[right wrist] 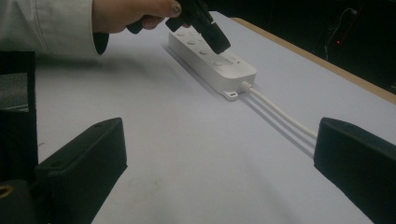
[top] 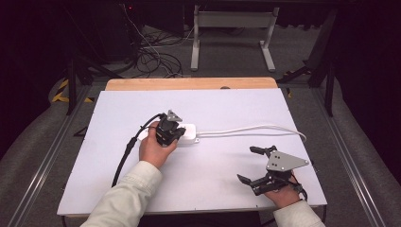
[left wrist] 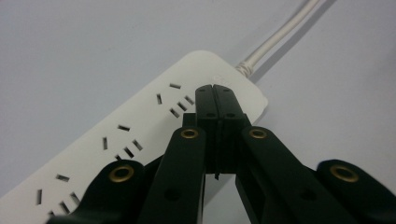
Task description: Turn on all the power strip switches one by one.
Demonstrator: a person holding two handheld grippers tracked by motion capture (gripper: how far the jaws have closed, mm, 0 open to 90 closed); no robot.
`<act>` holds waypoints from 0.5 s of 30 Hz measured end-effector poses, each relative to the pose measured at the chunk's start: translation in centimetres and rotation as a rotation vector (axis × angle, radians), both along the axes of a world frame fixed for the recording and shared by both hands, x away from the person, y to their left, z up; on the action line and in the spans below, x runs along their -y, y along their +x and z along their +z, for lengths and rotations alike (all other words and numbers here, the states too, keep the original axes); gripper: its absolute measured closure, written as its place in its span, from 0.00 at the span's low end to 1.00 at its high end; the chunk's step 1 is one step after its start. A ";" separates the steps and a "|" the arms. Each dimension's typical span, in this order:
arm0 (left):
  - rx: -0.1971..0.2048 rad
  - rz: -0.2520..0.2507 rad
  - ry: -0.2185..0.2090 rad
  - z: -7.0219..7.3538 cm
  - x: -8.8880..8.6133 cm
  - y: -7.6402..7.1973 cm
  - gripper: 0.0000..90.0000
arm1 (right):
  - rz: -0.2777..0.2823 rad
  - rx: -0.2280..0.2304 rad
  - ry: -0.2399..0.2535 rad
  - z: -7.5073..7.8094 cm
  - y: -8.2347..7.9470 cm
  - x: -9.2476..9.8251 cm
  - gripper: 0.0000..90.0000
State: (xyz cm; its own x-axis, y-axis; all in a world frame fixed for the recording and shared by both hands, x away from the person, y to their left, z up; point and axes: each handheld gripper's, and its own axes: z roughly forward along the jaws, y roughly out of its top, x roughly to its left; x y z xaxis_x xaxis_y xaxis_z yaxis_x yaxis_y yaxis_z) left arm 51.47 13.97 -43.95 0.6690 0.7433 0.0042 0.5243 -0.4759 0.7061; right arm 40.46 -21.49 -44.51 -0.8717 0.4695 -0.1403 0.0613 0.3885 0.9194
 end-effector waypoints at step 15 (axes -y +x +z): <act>0.060 -0.034 -0.077 2.9 -1.1 -2.3 0.99 | -0.005 -0.003 0.001 0.0 0.0 0.0 0.04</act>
State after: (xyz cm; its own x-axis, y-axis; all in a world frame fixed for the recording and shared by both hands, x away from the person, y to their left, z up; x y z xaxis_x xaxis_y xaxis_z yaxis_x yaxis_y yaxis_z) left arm 49.16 15.10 -41.08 0.6939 0.7199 -0.0114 0.4646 -0.4357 0.7709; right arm 40.46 -21.48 -44.53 -0.8698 0.4739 -0.1375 0.0656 0.3872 0.9197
